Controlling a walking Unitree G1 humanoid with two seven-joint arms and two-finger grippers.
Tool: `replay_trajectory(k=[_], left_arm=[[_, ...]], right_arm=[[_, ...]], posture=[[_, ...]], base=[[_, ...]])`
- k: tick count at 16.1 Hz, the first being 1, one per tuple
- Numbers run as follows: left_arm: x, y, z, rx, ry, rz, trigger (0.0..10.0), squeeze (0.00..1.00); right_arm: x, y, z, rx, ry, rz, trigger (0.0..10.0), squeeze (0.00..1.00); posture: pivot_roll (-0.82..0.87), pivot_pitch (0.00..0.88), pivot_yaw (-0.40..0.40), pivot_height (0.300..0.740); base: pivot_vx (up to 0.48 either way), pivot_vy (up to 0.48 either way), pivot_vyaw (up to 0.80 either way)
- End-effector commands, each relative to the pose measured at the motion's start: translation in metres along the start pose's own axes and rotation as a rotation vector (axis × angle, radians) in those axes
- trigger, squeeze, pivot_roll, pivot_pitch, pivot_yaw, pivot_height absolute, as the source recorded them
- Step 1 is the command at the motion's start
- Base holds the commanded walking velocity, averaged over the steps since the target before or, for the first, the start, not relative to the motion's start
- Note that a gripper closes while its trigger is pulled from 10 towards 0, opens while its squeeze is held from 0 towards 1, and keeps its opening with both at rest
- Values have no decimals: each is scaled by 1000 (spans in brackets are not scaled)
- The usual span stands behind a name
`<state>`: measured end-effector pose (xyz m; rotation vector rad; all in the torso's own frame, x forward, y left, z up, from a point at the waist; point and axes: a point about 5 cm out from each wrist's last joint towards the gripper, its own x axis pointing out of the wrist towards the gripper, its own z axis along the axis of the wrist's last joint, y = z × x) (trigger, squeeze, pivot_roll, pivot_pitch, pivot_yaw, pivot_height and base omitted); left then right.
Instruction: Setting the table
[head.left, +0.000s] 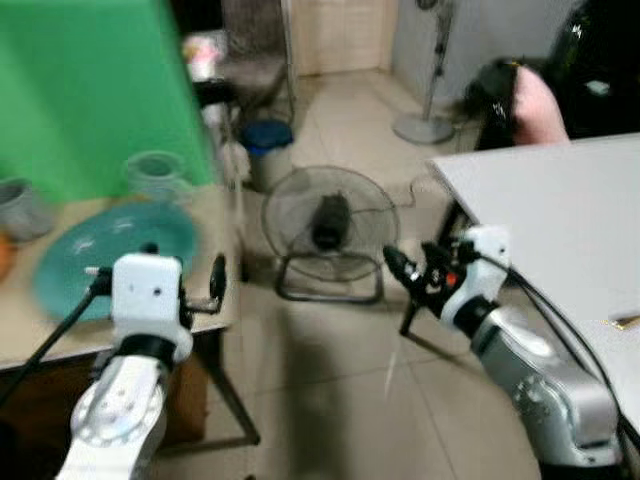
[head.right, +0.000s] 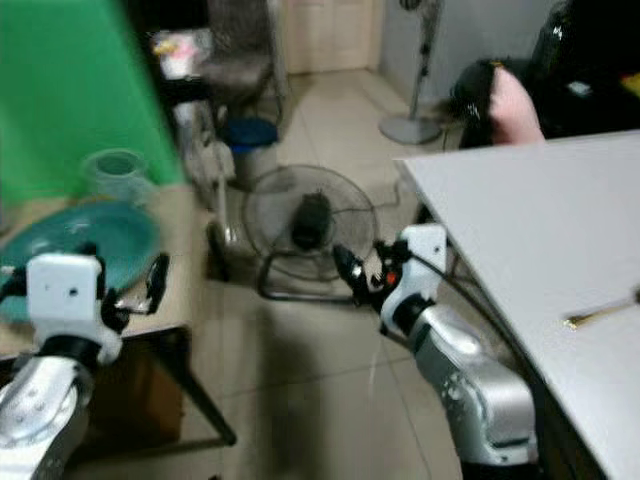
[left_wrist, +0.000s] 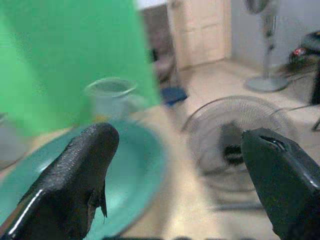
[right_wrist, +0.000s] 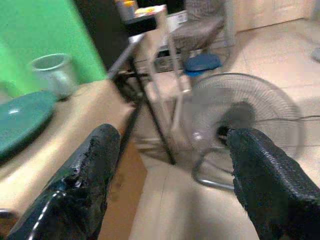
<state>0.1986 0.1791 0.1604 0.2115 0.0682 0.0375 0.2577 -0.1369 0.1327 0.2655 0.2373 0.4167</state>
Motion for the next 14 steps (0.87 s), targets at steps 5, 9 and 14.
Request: replay_trajectory(k=[5,9,14], left_arm=[[1,6,2,18,-4,14,10000,0],[-1,7,1,13,0,24,10000,0],[0,12,1,7,1,42,10000,0]], right_arm=[[0,1,5,5,-1,-13,10000,0],[3,5,4,20,9,6,10000,0],[7,8,3,33,24,11,10000,0]], posture=[[-25,36,21,740],[-16,36,10,740],[-15,32,9,740]], base=[[0,329,0],[0,331,0],[0,332,0]])
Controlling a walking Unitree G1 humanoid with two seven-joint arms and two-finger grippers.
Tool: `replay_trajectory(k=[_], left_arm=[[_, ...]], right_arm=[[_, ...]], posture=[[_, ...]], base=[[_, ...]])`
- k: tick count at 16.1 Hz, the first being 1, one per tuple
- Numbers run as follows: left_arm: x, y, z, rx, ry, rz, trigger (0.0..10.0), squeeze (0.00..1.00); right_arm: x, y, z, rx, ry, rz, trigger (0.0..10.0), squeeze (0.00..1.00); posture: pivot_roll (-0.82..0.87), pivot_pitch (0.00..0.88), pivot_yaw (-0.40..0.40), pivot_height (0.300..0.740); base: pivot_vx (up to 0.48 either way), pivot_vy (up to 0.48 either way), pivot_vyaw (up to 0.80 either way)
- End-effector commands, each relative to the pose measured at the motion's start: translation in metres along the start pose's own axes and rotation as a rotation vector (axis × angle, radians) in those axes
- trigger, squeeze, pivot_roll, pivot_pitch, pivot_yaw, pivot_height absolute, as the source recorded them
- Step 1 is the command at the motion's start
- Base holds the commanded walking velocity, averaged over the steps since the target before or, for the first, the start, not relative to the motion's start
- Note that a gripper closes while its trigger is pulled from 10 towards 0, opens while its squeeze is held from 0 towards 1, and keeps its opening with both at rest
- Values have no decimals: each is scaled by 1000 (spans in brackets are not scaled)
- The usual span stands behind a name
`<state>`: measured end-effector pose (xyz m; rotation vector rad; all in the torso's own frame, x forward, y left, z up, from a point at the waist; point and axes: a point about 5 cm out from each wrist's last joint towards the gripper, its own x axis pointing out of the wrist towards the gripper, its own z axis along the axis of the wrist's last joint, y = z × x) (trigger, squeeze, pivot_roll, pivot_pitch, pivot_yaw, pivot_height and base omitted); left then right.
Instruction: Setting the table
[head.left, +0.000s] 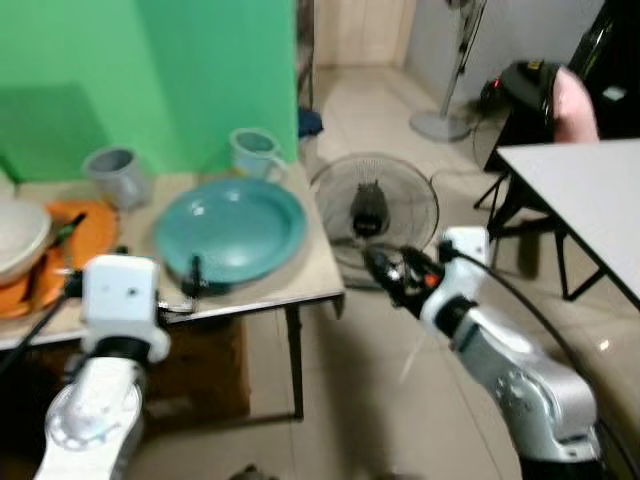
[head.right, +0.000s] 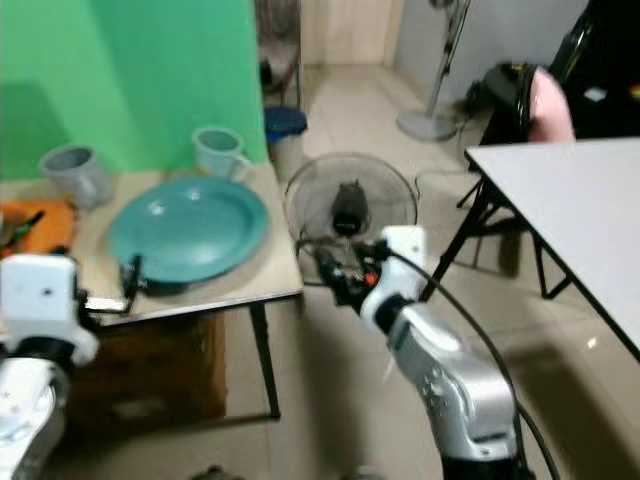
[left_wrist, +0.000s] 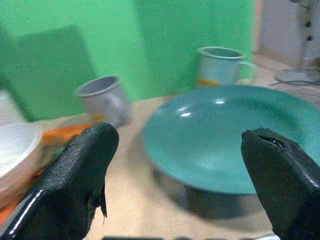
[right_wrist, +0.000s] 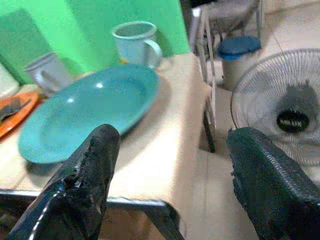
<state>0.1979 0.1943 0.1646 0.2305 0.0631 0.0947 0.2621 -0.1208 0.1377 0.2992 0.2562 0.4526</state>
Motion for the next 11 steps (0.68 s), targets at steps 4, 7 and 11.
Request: replay_trajectory(k=[4,7,11], left_arm=[[1,-5,1,-48,2,3,10000,0],[4,-4,4,-45,-20,-2,10000,0],[6,-5,5,-60,-23,-9,10000,0]], right_arm=[[-1,-7,1,16,14,-32,10000,0],[2,-10,6,30,-18,-82,10000,0],[7,-7,10,23,-35,-66,10000,0]], posture=[[-15,28,7,740],[-13,24,10,740],[-12,23,11,740]], base=[[0,166,0],[0,0,0],[287,0,0]])
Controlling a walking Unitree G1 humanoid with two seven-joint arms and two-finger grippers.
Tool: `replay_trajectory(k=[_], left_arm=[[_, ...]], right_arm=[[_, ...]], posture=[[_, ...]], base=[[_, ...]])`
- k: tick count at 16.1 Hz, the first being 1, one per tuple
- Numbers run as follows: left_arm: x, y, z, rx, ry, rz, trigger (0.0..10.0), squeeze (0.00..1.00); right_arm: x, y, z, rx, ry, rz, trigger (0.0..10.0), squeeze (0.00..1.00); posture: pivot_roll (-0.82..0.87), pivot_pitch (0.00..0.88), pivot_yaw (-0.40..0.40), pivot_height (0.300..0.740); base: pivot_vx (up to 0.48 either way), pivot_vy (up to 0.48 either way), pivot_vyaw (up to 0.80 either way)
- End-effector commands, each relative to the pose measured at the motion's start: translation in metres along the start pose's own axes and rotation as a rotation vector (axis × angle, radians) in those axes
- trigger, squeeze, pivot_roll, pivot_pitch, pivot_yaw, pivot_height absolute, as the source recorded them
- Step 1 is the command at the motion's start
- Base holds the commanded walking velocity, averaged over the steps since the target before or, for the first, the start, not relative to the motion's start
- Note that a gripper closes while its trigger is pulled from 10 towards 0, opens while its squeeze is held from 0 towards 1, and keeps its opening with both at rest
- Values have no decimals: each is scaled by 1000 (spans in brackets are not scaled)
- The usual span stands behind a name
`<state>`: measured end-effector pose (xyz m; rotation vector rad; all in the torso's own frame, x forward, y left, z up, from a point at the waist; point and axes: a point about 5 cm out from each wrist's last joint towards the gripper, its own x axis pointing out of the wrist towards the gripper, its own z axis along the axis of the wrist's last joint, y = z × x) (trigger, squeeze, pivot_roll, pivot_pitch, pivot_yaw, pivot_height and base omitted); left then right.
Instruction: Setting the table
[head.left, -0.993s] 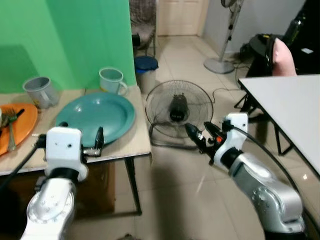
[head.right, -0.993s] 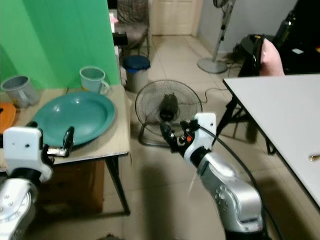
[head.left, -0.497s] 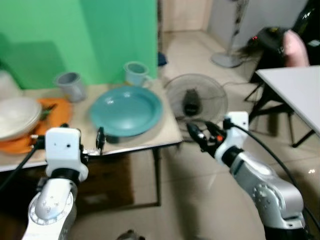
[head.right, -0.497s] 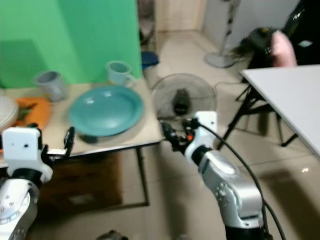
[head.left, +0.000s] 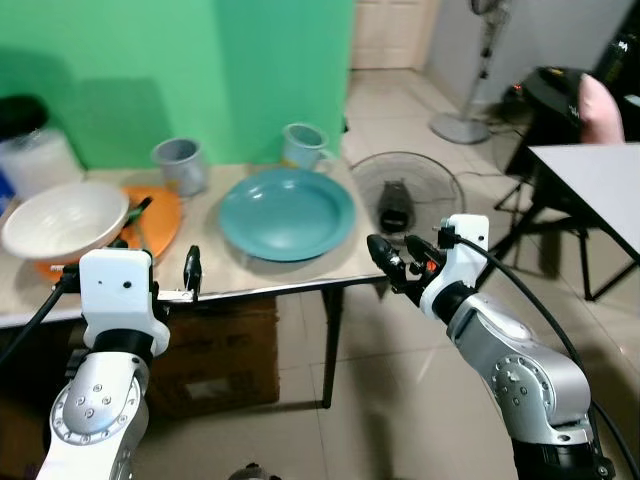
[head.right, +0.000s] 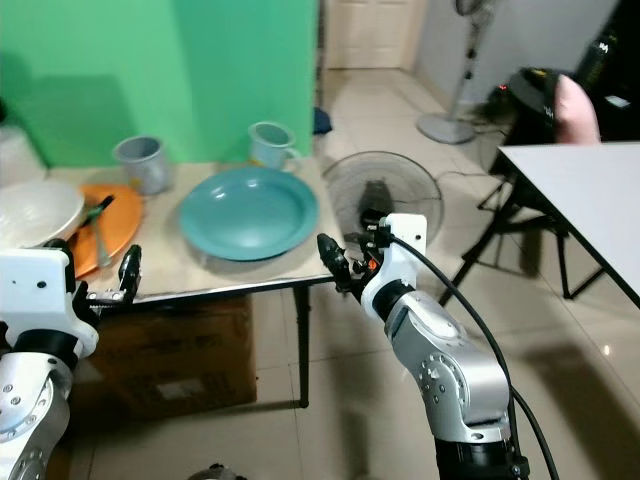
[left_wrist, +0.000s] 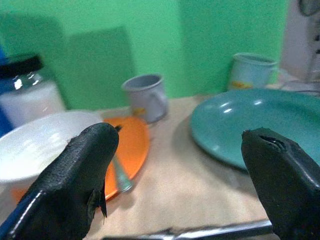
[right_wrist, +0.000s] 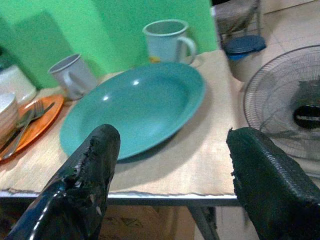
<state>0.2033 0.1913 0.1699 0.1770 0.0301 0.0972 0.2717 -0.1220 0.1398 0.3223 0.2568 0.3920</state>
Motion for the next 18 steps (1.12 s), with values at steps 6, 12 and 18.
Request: replay_trajectory(k=[6,12,18], left_arm=[[1,-4,-2,-8,12,-29,10000,0],[0,-10,-2,6,14,-118,10000,0],[6,-29,-2,5,6,-349,10000,0]], right_arm=[[6,6,5,-40,-7,35,10000,0],[14,2,18,-49,-44,-17,10000,0],[38,-27,26,-14,41,-192,10000,322]], posture=[[-13,27,13,740],[-7,28,3,740],[-13,22,-10,740]], base=[[311,0,667],[312,0,0],[146,0,0]])
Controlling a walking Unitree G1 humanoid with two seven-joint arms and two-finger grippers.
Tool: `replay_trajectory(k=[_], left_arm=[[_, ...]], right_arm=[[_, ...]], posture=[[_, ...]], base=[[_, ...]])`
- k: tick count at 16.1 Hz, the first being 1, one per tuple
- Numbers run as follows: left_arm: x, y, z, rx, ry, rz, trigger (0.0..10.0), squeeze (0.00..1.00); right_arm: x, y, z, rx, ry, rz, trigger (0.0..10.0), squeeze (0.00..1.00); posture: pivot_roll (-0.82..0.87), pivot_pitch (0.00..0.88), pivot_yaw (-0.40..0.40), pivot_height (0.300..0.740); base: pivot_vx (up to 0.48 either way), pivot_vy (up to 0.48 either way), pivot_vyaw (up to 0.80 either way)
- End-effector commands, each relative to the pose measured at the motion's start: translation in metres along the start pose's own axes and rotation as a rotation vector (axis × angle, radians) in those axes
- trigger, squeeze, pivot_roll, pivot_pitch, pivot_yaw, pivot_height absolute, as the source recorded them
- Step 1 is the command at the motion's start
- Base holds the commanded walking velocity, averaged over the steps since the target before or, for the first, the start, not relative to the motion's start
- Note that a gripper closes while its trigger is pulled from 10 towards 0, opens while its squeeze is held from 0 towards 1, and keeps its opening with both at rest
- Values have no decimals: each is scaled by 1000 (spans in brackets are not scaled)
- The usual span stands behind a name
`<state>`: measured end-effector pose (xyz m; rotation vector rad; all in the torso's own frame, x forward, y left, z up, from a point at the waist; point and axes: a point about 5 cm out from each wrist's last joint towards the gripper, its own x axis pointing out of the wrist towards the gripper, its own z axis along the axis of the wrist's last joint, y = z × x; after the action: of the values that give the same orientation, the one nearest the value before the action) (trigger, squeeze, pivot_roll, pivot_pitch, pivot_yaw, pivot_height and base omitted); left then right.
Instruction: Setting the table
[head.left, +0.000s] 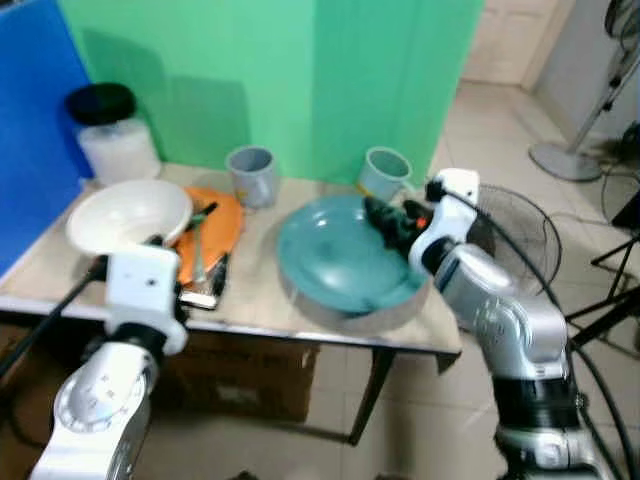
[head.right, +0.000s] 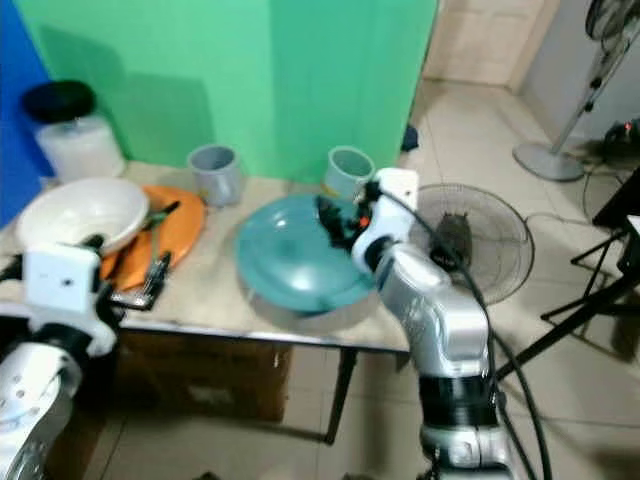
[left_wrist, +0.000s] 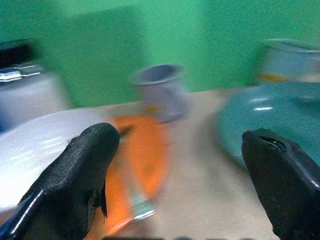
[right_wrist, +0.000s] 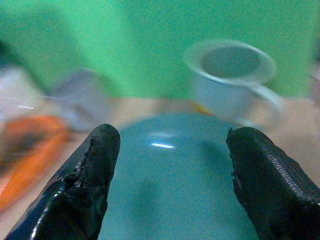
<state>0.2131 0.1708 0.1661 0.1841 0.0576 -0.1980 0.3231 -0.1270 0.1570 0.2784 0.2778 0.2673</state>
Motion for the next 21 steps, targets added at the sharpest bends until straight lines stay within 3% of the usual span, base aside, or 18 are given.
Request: replay_trajectory(k=[1,5,8,9,10,14,15,16,21], left_arm=[[2,-10,0,-21,-10,-88,10000,0],[6,-27,11,-57,-47,-371,10000,0],[7,-31,12,-60,-48,-430,10000,0],[7,-32,12,-63,-51,-444,10000,0],[6,-33,13,-64,-51,-454,10000,0],[3,-36,11,-76,-36,-506,10000,0],[2,-36,11,-76,-34,-511,10000,0],[2,-36,11,-78,-33,-514,10000,0],[2,-35,11,-82,-29,-525,10000,0]], right_arm=[[2,-16,-9,28,54,-74,10000,1000],[16,-44,-14,136,197,-130,10000,1000],[22,-49,-16,253,232,-149,10000,1000],[23,-51,-16,250,231,-166,10000,675],[24,-52,-15,247,231,-171,10000,0],[26,-55,-22,321,310,-181,10000,0],[25,-54,-26,406,327,-172,7490,0],[25,-54,-27,443,339,-162,0,0],[26,-53,-27,575,356,-110,0,0]], posture=[[-15,21,-11,740],[-21,18,-24,740],[-23,14,-23,740],[-23,14,-23,740],[-22,15,-21,740],[-24,20,-19,740],[-23,22,-17,740],[-23,26,-15,740],[-28,38,-7,740]], base=[[0,0,0],[0,0,0],[0,0,0],[0,0,0],[0,0,0],[0,0,0],[0,0,0],[0,0,0],[0,0,0]])
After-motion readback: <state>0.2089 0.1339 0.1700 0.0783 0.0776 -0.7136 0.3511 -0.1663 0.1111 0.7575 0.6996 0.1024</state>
